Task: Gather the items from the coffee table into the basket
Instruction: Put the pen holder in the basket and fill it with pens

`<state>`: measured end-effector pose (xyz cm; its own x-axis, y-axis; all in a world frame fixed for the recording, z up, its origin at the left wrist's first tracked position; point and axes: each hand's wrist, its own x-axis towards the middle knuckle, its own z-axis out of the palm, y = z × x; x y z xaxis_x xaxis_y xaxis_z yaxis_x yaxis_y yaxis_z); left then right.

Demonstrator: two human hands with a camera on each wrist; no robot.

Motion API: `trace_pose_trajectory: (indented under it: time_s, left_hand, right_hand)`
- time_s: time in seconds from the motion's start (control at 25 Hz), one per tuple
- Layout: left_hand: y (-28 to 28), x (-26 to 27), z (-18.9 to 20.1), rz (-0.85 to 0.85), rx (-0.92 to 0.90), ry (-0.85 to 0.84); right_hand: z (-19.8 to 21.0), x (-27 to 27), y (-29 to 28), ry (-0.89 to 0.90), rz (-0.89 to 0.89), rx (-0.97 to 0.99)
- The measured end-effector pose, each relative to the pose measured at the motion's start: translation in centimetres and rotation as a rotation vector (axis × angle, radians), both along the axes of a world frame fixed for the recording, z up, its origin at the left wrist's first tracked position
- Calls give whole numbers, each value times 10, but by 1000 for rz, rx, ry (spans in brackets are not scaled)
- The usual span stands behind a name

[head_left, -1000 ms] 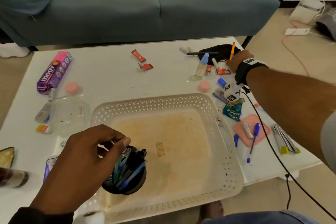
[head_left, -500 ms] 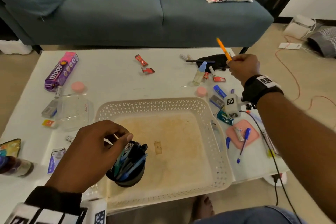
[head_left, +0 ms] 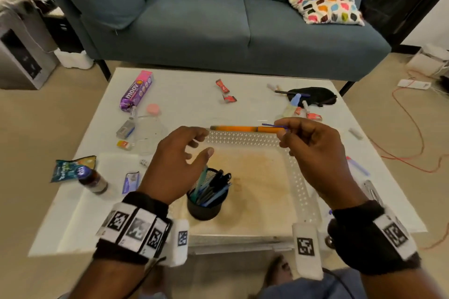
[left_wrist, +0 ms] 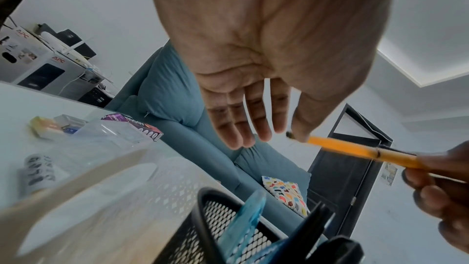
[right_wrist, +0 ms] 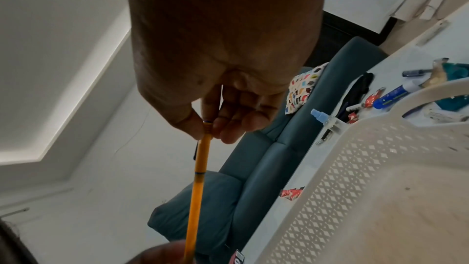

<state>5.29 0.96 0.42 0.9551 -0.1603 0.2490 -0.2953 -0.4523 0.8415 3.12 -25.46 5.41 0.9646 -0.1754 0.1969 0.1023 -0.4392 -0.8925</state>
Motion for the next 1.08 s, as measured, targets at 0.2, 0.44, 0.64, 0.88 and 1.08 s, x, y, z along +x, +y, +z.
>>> trace_pose_trajectory:
  time_s: [0.2,0.44,0.64,0.88,1.08]
  left_hand:
    - [-5,1,10,3,-38,-114]
    - [-28,-6,20,-163,44,-105]
    - [-17,-6,22,-127,12,-5]
    - [10,-1,14,-81,83,58]
    - [9,-1,5,-92,138,66]
  right_hand:
    - [-17,1,15,39,104,-14]
    - [-23,2,31,45,234,27]
    - [-33,7,37,37,250,135]
    - [-45,15,26,75,121,228]
    - [-50,21,23,108,103,226]
